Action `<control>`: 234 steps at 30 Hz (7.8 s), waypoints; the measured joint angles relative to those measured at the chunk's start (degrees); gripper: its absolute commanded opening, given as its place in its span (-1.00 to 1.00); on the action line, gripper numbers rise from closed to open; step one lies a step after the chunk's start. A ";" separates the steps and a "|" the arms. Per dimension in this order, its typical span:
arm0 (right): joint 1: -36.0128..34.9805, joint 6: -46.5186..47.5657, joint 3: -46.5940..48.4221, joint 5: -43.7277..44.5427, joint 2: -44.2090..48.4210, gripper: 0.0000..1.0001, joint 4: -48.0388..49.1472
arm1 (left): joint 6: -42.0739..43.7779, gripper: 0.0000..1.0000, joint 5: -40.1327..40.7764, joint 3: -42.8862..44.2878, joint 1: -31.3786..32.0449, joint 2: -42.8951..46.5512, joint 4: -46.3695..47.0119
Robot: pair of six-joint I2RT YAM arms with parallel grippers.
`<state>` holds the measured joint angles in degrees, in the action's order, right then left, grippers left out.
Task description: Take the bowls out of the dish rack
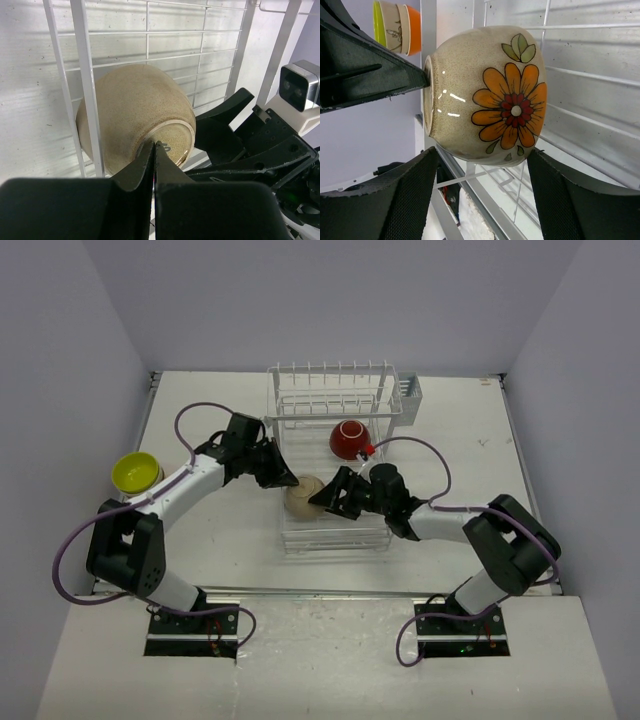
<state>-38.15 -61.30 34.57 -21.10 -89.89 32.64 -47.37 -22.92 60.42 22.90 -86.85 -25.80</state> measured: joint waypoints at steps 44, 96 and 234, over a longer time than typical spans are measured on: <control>-2.01 1.62 1.44 5.86 3.41 0.34 -5.73 | 1.38 -1.00 -2.91 0.46 -0.37 -0.55 0.46; -1.57 -0.15 1.55 6.40 3.63 0.30 -2.03 | 3.43 -0.29 -9.51 -4.94 -4.15 2.56 8.81; -3.91 44.37 47.17 25.09 -10.82 -1.00 -75.01 | 4.48 0.17 -13.62 -6.88 -5.14 5.05 6.08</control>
<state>-42.06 -16.93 81.73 3.99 -100.71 -42.37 -42.89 -36.53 53.54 17.76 -81.80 -19.73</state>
